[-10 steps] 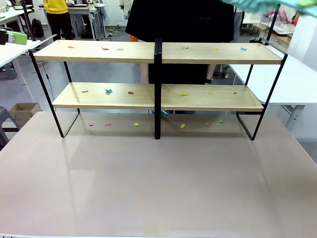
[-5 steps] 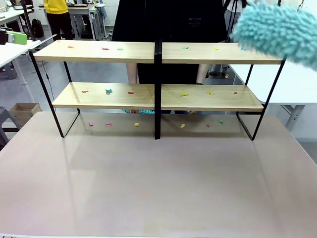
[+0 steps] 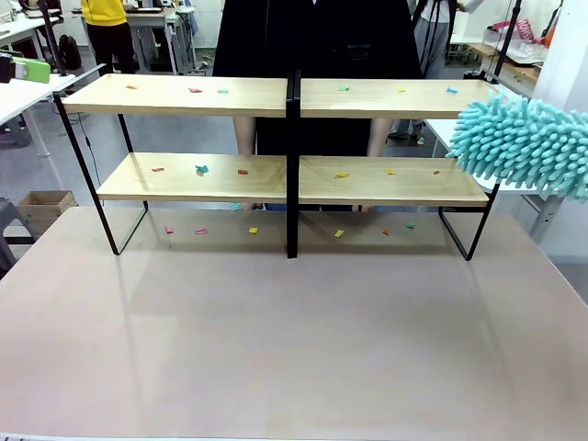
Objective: Clean the shelves.
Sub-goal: Pick up the Duster when the human hands it over.
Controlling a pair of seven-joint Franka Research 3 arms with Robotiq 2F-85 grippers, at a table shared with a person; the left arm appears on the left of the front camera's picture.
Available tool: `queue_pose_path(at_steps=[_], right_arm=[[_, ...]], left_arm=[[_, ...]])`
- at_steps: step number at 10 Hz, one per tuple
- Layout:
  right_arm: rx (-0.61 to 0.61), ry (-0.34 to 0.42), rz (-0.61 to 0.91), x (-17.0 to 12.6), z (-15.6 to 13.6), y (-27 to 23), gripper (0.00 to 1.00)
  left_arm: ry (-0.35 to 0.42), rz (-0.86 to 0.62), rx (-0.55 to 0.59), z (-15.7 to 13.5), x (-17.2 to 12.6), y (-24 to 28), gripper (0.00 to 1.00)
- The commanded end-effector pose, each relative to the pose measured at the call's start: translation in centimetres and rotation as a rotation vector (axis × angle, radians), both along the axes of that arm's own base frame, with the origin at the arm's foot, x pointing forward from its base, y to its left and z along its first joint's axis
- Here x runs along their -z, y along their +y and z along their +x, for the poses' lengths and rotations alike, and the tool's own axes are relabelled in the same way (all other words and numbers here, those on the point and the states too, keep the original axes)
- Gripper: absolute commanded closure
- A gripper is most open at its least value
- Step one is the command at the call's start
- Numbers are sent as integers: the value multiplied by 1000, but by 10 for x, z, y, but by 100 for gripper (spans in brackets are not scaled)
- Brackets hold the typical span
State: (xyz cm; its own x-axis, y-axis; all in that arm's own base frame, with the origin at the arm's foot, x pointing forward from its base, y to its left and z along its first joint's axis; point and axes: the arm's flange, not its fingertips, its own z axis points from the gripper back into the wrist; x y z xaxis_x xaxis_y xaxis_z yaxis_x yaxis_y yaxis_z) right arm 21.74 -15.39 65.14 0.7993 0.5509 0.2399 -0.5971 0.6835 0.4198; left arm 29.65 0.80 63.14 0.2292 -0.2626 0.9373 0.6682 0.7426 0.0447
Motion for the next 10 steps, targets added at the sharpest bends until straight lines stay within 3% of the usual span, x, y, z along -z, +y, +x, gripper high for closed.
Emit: queue_pose_path(at_steps=[1,2,3,4,7,9,10], right_arm=[[-4,10,15,-11,1,0,100],[-4,10,15,-11,1,0,100],[-9,-1,1,-2,0,1,88],[167,-51,82,-17,-8,-28,88],[351,-106,133,-17,-64,-117,88],[526,-141,107,-14,-83,-137,88],[370,-99,133,-11,-81,-128,88]], left_arm=[[1,-7,3,2,2,0,0],[1,-7,3,2,2,0,0],[1,-7,3,2,2,0,0],[1,-7,3,2,2,0,0],[1,-7,3,2,2,0,0],[1,-7,3,2,2,0,0],[1,-7,3,2,2,0,0]])
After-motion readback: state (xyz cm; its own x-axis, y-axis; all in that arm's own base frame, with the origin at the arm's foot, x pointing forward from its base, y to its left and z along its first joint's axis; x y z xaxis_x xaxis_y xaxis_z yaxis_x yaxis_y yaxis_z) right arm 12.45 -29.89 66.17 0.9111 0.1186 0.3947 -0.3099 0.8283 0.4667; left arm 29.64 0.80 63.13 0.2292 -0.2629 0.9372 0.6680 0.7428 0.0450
